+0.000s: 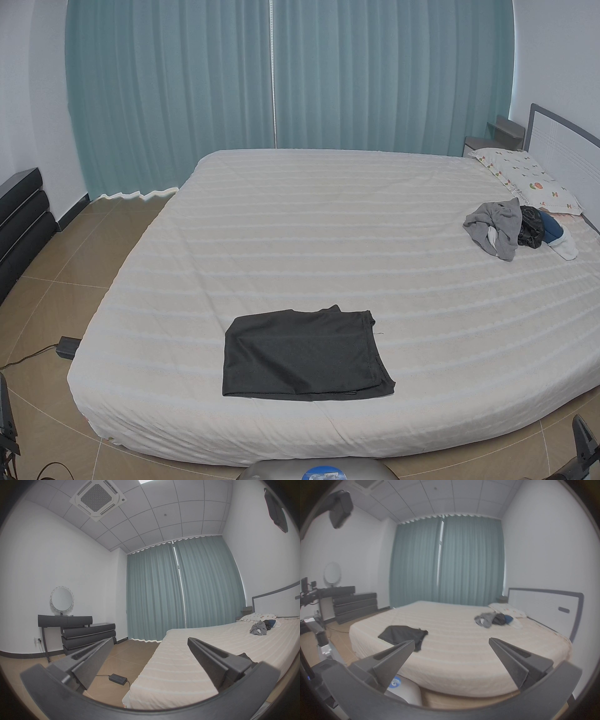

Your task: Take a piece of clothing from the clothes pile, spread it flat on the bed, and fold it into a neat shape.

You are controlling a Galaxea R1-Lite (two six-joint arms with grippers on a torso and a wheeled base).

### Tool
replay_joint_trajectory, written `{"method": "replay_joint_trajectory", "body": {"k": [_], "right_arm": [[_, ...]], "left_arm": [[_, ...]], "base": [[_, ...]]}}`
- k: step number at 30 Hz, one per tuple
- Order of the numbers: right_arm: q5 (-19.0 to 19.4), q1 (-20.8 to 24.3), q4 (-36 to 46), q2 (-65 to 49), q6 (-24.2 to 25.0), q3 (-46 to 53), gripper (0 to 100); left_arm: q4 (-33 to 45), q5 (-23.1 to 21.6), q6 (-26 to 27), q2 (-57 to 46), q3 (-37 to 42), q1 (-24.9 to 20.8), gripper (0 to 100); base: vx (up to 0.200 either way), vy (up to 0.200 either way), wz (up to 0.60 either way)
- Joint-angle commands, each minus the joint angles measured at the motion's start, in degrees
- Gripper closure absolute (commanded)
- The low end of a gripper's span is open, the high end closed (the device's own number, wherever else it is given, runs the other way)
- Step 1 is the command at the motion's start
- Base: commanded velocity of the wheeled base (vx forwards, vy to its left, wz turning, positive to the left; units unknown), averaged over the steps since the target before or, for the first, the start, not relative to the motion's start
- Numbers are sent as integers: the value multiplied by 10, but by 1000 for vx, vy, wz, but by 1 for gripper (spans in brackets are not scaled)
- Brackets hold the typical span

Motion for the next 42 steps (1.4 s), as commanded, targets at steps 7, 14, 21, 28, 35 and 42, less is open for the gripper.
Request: {"method": "replay_joint_trajectory", "body": {"k": [7,14,21,28,35,42], "right_arm": [[29,-8,-110,-23,-70,142,0],[-7,-8,-224,-23,-65,186,0],[-7,-9,-216,-22,57,184,0],[-24,-9,-189,-22,113,175,0],[-37,-10,-196,-21,91,179,0],[-39,-7,-179,-17,49,186,0]], "left_arm": [[-12,-51,-3,-5,68,1,0],[-40,-119,-20,-5,97,0,0],[0,-179,-31,-4,97,0,0],[3,-241,-39,-4,97,0,0],[22,-221,-46,-5,97,-1,0],[42,-199,-53,-5,96,-1,0]], "base": [[0,0,0],[0,0,0],[0,0,0],[0,0,0],[0,0,0],[0,0,0]]}}
